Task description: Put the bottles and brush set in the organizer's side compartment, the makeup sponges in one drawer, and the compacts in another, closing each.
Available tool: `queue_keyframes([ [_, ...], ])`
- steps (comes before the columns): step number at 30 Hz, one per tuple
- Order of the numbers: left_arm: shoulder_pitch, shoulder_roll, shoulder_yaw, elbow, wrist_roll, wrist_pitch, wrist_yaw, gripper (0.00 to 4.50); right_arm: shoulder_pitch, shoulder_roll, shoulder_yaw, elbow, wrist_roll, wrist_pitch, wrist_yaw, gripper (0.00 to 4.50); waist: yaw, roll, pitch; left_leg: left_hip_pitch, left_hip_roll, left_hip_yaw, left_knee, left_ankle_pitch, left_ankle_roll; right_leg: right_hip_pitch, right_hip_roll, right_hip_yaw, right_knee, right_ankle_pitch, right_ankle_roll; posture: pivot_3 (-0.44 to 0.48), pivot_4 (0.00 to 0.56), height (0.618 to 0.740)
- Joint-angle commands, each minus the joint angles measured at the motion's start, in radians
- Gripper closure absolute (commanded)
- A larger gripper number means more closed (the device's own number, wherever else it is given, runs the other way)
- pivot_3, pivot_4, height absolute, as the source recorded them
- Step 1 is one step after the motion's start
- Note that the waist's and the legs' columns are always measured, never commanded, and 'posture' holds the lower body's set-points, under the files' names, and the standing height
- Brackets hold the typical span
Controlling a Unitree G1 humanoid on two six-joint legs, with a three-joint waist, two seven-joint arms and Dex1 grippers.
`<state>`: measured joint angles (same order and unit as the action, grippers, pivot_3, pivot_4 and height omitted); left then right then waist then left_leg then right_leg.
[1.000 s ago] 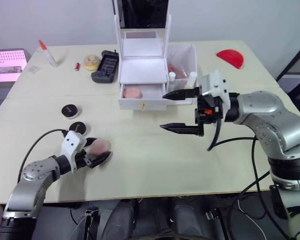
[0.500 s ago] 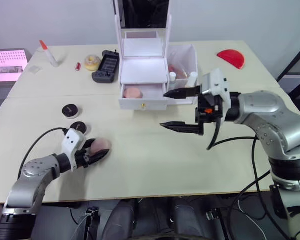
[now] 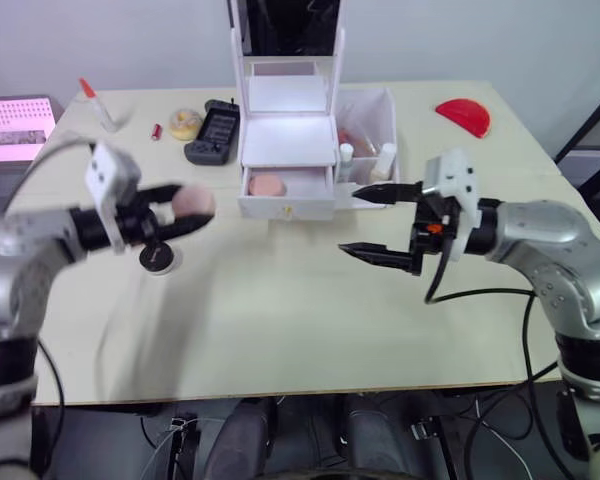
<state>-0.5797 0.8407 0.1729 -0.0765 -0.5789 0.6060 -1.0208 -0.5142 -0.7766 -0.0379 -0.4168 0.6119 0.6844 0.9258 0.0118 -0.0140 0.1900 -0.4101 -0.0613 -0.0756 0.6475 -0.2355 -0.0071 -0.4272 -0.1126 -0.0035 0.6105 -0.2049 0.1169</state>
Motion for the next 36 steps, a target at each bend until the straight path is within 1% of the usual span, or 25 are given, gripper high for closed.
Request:
queue_keyframes([
  [1,-0.198,-0.064,-0.098,0.142,0.026,-0.036,-0.082,1.83,0.006,-0.009,-0.046,-0.05,0.013,0.001,-0.03,0.0,0.001,0.0,0.0,0.0,0.0,0.0,0.0,0.0,0.0,0.0,0.0,0.0,0.0,0.0,0.001,0.0,0.15,0.738],
  [2,-0.277,-0.11,-0.145,0.215,0.053,-0.064,-0.112,1.83,0.013,-0.008,-0.052,-0.058,0.014,0.003,-0.04,0.0,0.002,0.0,0.0,0.0,0.0,0.0,0.0,0.0,0.0,0.0,0.0,0.0,0.0,0.001,0.003,0.0,0.15,0.738],
  [4,-0.389,-0.183,-0.212,0.343,0.103,-0.115,-0.162,1.83,0.023,-0.008,-0.061,-0.07,0.016,0.007,-0.054,0.0,0.003,-0.002,0.001,0.0,-0.001,0.001,0.001,0.0,0.0,0.001,0.0,-0.001,0.0,0.001,0.003,0.0,0.15,0.738],
  [6,-0.477,-0.253,-0.267,0.497,0.166,-0.19,-0.202,1.83,0.028,-0.008,-0.068,-0.082,0.019,0.013,-0.07,0.0,0.0,-0.002,0.001,0.0,-0.001,0.003,0.001,0.0,0.0,0.002,0.0,-0.001,0.0,0.001,0.004,0.0,0.15,0.738],
  [10,-0.578,-0.353,-0.322,0.744,0.257,-0.329,-0.265,1.83,0.038,-0.01,-0.086,-0.114,0.029,0.034,-0.104,0.0,-0.011,-0.002,0.001,0.0,0.0,0.005,0.0,0.0,0.001,0.0,0.0,0.0,0.0,0.001,0.004,0.0,0.15,0.738],
  [14,-0.631,-0.409,-0.337,0.913,0.326,-0.438,-0.293,1.83,0.053,-0.018,-0.116,-0.149,0.044,0.061,-0.136,0.0,-0.018,-0.003,0.002,0.0,0.0,0.004,0.0,0.0,0.001,0.0,0.001,0.0,0.001,0.001,0.004,0.0,0.15,0.738],
  [21,-0.683,-0.458,-0.316,1.055,0.382,-0.523,-0.303,1.83,0.073,-0.021,-0.142,-0.186,0.07,0.09,-0.176,0.0,-0.019,-0.004,0.002,-0.001,0.0,0.0,0.0,0.0,0.001,0.0,0.0,0.0,0.001,0.001,0.005,0.0,0.15,0.738],
  [32,-0.708,-0.487,-0.29,1.129,0.429,-0.57,-0.277,1.83,0.083,-0.02,-0.154,-0.215,0.11,0.114,-0.209,0.0,-0.02,-0.004,0.002,-0.001,-0.001,-0.001,0.0,0.0,0.001,0.0,0.0,0.0,0.002,0.001,0.005,0.0,0.15,0.738],
  [35,-0.71,-0.49,-0.282,1.133,0.433,-0.571,-0.275,0.28,0.082,-0.021,-0.153,-0.218,0.12,0.117,-0.215,0.0,-0.02,-0.004,0.002,-0.001,-0.001,-0.001,0.0,0.0,0.001,0.0,0.0,0.0,0.002,0.001,0.005,0.0,0.15,0.738],
  [36,-0.71,-0.491,-0.28,1.133,0.434,-0.57,-0.275,0.08,0.082,-0.022,-0.153,-0.219,0.124,0.118,-0.217,0.0,-0.02,-0.004,0.002,-0.001,-0.001,-0.001,0.0,0.0,0.001,0.0,0.0,0.0,0.002,0.001,0.005,0.0,0.15,0.738],
])
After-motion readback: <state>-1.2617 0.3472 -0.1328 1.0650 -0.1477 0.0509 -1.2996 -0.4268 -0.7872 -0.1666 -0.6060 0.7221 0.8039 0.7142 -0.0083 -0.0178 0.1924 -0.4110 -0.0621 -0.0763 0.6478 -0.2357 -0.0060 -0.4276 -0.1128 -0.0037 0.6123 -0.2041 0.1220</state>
